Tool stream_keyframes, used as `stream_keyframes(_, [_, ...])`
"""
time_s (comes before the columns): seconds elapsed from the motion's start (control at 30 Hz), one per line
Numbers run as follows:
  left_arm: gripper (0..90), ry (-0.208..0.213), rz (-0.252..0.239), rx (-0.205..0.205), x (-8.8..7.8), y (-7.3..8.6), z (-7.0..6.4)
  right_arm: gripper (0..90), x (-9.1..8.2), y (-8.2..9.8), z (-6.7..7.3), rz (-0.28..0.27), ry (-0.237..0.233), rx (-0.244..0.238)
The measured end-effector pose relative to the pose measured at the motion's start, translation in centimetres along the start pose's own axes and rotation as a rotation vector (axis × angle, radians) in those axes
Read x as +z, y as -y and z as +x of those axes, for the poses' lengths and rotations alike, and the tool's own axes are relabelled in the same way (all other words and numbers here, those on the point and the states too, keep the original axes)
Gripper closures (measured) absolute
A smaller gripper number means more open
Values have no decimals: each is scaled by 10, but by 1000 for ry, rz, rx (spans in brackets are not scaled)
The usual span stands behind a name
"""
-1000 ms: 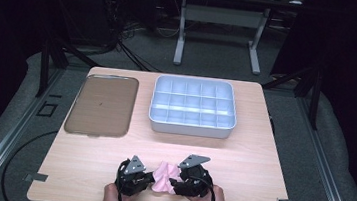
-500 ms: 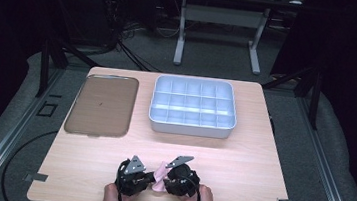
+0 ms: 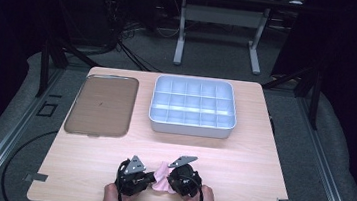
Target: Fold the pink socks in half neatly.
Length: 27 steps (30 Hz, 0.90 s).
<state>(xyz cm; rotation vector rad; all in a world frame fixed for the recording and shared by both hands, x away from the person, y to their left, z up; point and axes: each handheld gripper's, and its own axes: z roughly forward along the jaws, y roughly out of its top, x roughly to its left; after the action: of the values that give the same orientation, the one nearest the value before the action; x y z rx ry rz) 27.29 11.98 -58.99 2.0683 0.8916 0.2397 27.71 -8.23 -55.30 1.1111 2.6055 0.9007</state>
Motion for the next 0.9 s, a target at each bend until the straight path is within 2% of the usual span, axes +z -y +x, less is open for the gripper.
stream_keyframes(0.13, [845,0,-1,-1,0,0,0,877,-16,-3,-1,-54,-2,1])
stream_keyframes(0.2, [845,1,0,-2,0,0,0,877,-23,-5,0,-108,-8,-4])
stream_keyframes(0.33, [845,1,0,-2,0,0,0,877,-30,-12,5,-142,-30,-34])
stream_keyframes(0.53, [845,4,2,-2,0,0,0,876,-21,-21,13,-143,-60,-76])
stream_keyframes(0.8, [845,6,3,-2,0,0,1,876,-9,-25,15,-162,-84,-68])
stream_keyframes(0.9, [846,5,2,-2,0,0,1,873,-4,-24,14,-152,-95,-67])
